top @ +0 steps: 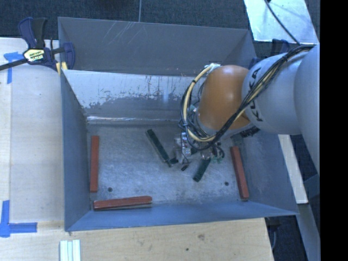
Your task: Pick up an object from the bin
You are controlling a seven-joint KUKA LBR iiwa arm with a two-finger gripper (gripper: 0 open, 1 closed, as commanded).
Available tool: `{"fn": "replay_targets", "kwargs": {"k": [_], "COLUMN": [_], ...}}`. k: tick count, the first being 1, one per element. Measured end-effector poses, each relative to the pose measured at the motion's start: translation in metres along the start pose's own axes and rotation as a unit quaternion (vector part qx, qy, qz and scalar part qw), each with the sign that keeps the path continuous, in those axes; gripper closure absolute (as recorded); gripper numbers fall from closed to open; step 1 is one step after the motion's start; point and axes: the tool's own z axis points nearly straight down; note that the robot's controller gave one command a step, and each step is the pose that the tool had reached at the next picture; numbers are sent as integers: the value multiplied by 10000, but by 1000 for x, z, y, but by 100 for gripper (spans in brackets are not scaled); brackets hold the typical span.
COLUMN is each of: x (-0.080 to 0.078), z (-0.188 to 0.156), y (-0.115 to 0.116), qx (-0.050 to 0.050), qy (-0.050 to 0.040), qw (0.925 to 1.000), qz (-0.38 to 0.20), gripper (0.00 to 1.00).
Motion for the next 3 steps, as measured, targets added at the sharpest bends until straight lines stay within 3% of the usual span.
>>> {"fn": "replay_targets", "kwargs": {"k": [1, 2, 3], "x": [1, 33, 31], "z": [1, 2, 1], "y": [0, 5, 5], "qx": [3, 4, 3], "qy": [15, 28, 5], "qw": [10000, 10000, 10000], "qz": [-1, -67, -73], "gripper": [0, 0, 100]}}
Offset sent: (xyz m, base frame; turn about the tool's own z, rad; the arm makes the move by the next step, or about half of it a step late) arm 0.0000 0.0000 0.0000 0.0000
